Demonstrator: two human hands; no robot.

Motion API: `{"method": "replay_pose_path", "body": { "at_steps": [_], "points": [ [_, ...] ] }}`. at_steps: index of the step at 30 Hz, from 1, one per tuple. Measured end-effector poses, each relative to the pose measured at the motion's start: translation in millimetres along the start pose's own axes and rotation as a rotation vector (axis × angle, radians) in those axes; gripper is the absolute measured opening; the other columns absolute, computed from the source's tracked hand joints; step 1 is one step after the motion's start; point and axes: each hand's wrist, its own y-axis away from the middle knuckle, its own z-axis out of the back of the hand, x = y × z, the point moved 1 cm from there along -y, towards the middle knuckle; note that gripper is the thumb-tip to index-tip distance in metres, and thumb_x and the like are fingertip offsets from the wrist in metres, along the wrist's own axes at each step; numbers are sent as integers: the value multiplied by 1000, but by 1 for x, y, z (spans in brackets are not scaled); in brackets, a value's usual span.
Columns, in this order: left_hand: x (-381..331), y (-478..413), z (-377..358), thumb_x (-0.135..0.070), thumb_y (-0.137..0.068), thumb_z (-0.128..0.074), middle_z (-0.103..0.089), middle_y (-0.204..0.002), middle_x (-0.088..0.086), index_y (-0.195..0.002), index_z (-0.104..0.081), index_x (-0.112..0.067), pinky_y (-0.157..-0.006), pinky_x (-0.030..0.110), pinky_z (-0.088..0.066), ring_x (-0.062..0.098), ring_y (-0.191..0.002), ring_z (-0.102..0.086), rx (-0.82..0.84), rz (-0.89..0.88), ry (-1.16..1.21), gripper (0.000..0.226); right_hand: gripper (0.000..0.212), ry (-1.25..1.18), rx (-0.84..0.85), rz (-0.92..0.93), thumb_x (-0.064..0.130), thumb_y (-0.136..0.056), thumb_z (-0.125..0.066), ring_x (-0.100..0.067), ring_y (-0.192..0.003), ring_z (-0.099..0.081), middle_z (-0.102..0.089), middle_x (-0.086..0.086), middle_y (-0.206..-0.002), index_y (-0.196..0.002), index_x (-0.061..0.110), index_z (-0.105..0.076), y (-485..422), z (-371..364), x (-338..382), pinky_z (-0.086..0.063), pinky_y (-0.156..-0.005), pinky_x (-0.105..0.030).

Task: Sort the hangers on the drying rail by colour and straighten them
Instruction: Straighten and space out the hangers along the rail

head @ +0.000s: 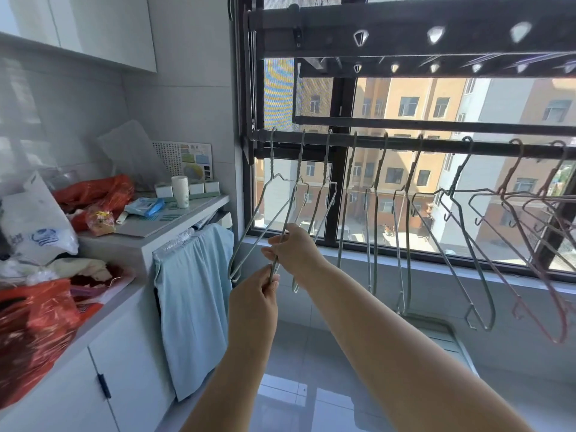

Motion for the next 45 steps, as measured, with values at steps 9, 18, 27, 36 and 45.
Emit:
{"method": "replay_pose_path", "body": {
  "at_steps": [9,18,27,36,45],
  "points": [
    [2,9,0,-1,-73,-70,-64,-98,9,-111,-59,-7,-63,13,-39,4,-53,-51,-94,28,40,40,48,326,-216,338,11,-89,-53,-15,-104,-52,-47,-6,-129,-134,13,-37,24,42,-2,-47,-86,-25],
    [-38,15,-7,-2,-76,-68,-60,-89,4,-101,-61,-9,-67,19,-47,14,-66,-55,-85,-215,104,27,52,370,-213,70,17,-92,-49,-21,-96,-55,-41,-14,-137,-137,6,-25,32,84,-11,-53,-78,-29],
    [-31,11,-31,-8,-87,-52,-59,-123,10,-129,-46,-9,-96,26,-40,23,-112,-56,114,-58,-11,42,36,-160,-244,-55,-2,-93,-33,-11,-56,-44,-44,-1,-75,-128,-1,-41,15,78,-33,-41,-55,-23],
    [-33,14,-33,-4,-88,-50,-67,-111,9,-123,-54,-9,-84,20,-43,20,-99,-63,123,-6,-22,35,46,-296,-292,-36,-3,-92,-25,-9,-53,-40,-46,0,-74,-135,8,-39,18,81,-37,-34,-54,-24],
    [-37,17,-32,-2,-87,-52,-67,-109,10,-120,-56,-7,-77,4,-30,20,-97,-65,112,-1,-28,33,45,-404,-312,-26,-4,-92,-28,-10,-57,-38,-43,2,-77,-134,6,-41,18,87,-37,-33,-50,-21]
  ]
}}
